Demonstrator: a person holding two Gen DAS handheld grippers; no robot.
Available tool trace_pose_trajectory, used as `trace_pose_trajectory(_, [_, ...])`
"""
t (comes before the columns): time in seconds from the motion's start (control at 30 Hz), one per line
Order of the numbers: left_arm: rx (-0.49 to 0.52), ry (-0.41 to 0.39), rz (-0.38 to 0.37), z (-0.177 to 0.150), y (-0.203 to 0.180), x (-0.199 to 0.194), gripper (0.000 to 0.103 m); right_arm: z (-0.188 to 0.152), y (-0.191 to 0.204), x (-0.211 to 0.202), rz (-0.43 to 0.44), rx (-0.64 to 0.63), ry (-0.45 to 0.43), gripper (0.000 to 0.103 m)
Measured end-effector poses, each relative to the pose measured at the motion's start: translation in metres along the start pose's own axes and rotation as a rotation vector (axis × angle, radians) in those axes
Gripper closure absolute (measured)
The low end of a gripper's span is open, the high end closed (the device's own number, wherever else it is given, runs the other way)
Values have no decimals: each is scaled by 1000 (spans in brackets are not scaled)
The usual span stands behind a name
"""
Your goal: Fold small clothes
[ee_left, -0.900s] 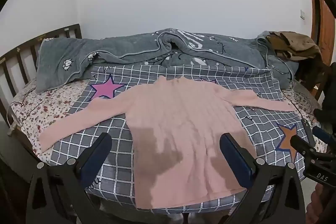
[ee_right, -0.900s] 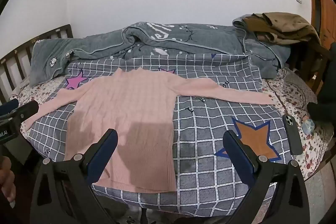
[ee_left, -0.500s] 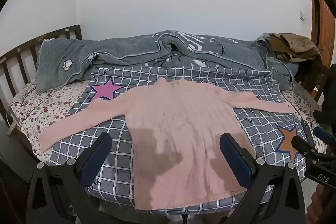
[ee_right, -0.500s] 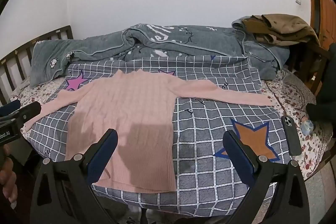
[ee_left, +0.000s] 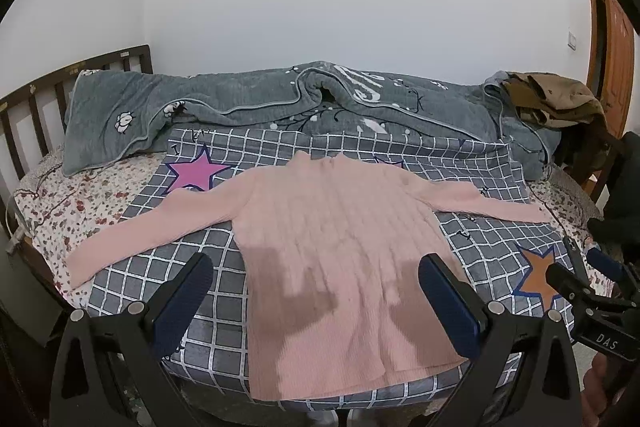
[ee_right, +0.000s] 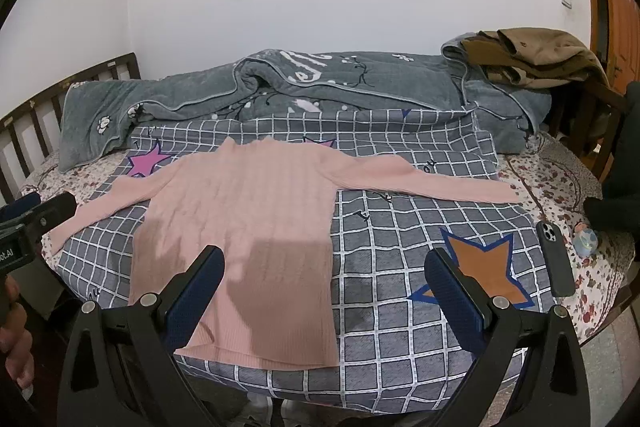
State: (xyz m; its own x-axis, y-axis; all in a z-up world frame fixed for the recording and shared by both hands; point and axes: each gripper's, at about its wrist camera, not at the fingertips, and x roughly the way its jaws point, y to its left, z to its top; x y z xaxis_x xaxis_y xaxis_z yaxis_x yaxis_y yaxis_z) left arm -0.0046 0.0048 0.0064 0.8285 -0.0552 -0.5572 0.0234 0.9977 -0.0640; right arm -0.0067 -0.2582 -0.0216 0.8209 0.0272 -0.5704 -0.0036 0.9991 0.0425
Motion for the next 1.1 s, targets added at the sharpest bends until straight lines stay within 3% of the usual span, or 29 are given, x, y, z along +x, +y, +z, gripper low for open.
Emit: trace_pose_trajectory(1.1, [-22, -18, -16, 0, 4, -5, 0, 4, 1, -10, -2, 16, -28, 4])
